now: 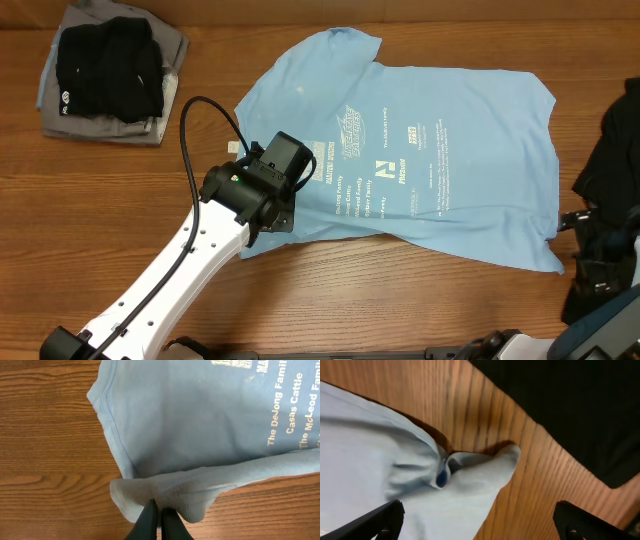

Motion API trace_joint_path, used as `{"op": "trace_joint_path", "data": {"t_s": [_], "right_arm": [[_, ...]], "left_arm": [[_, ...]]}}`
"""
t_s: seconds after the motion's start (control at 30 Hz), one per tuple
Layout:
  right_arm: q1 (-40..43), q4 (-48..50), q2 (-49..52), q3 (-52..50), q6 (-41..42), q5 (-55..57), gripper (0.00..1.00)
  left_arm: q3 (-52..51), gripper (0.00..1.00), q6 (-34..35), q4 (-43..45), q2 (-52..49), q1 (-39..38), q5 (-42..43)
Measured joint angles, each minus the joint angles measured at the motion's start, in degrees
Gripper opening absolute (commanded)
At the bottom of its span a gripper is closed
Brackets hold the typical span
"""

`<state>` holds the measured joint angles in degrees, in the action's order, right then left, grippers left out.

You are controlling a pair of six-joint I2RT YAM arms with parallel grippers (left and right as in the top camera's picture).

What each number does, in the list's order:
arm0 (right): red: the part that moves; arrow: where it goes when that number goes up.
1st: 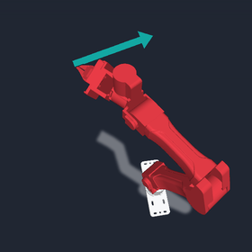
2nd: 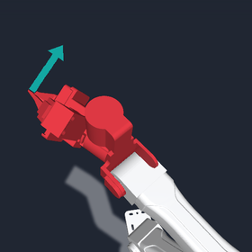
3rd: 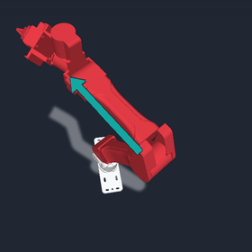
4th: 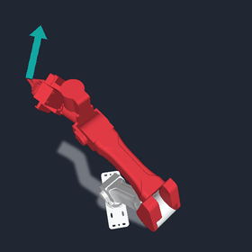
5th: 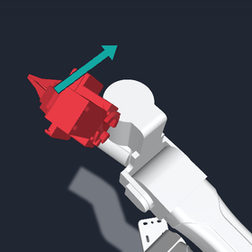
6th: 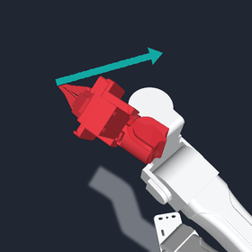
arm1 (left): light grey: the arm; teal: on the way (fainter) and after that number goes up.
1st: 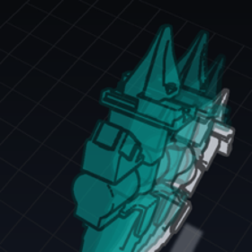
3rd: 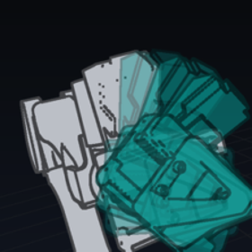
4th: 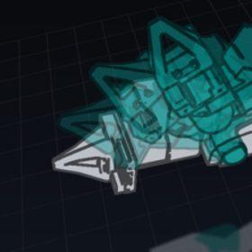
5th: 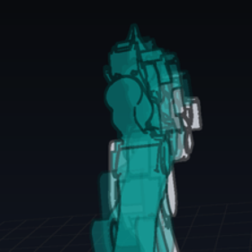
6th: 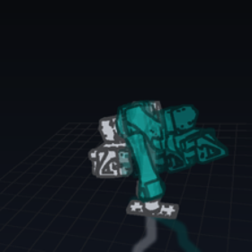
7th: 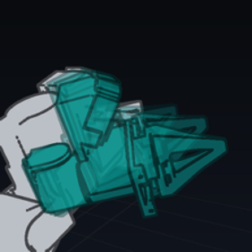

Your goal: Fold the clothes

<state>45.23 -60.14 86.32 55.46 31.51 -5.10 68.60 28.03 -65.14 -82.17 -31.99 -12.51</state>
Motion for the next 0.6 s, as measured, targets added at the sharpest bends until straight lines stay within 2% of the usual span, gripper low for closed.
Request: {"op": "trace_joint_path", "data": {"t_s": [0.1, 0.17, 0.43, 0.53, 0.6], "right_arm": [[0.0, 2.5, 0.0, -2.8, 0.0, -0.8, 0.70], [0.1, 4.1, 0.0, -4.4, 0.0, -1.1, 0.64], [0.1, 6.6, 0.0, -8.3, -0.2, -1.0, 0.63], [0.3, 8.7, 0.0, -10.8, -0.2, -0.5, 0.54], [0.5, 9.8, 0.0, -11.8, 0.0, -0.4, 0.52]], "left_arm": [[0.0, 0.04, 0.0, 0.0, 0.0, 0.0, 0.0], [0.0, 0.04, 0.0, 0.0, 0.0, 0.0, 0.0], [0.0, 0.04, 0.0, 0.0, 0.0, 0.0, 0.0], [0.0, 0.04, 0.0, 0.0, 0.0, 0.0, 0.0], [0.0, 0.04, 0.0, 0.0, 0.0, 0.0, 0.0]]}}
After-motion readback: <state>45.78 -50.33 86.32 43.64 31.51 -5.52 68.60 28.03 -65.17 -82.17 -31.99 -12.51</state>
